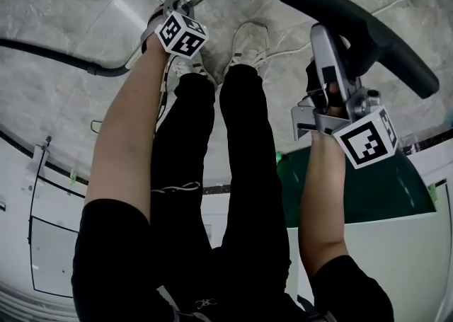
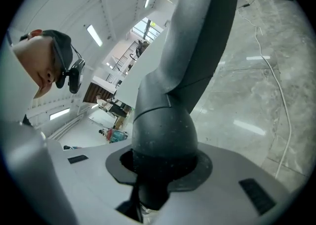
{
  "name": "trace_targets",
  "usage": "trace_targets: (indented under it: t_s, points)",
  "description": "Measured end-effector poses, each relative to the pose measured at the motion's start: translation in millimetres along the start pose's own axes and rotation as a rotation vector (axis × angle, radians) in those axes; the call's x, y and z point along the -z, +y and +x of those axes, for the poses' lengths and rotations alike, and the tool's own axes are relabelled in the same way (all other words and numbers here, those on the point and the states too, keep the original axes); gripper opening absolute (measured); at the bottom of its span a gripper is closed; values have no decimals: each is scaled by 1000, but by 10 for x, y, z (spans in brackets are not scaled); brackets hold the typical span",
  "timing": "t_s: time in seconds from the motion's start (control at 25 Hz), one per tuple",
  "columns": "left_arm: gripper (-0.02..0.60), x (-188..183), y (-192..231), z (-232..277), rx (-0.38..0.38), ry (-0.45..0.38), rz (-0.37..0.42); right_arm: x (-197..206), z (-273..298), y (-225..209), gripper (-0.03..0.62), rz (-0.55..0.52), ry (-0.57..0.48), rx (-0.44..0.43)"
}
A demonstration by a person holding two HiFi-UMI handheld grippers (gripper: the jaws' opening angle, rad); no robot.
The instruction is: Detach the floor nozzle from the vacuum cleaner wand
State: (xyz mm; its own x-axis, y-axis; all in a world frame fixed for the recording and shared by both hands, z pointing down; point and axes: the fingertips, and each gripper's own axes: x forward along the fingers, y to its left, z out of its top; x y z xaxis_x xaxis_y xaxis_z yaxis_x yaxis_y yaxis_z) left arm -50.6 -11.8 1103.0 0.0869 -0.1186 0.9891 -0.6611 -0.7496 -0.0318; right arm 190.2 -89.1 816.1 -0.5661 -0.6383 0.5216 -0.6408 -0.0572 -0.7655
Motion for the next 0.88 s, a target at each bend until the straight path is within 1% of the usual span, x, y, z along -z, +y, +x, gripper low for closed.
trace_targets:
  t_s: [0.04, 0.12, 0.28, 0.48, 0.52, 0.56, 0.6, 0.68, 0.76, 0.88]
  points:
    - [43, 48, -50, 62, -9, 24, 6, 19, -8, -80, 126, 15, 4, 3]
    - [46, 86, -111, 177, -20, 47, 21, 18, -13, -219, 126, 37, -3, 7]
    - [55, 129, -183, 343, -35, 85, 54, -25, -82, -389, 125, 38, -32, 3]
    - [74, 171, -146, 445, -64, 116, 49, -27, -134, -532, 126, 50, -58, 16]
    - [103, 149, -143, 466, -60, 117, 52, -41, -135, -579, 126, 45, -68, 29]
    - [153, 120, -149, 487, -53, 117, 58, -48, -139, -630, 126, 40, -77, 46]
    - [166, 96, -164, 501, -45, 118, 67, -41, -149, -676, 126, 38, -83, 64]
    - [169, 88, -205, 499, -32, 123, 83, 17, -172, -724, 126, 50, -89, 86]
    - [169, 83, -209, 454, -27, 124, 76, 66, -170, -704, 126, 54, -87, 97]
    - [169, -38, -120, 274, -40, 94, 15, 26, -131, -549, 126, 11, -85, 102]
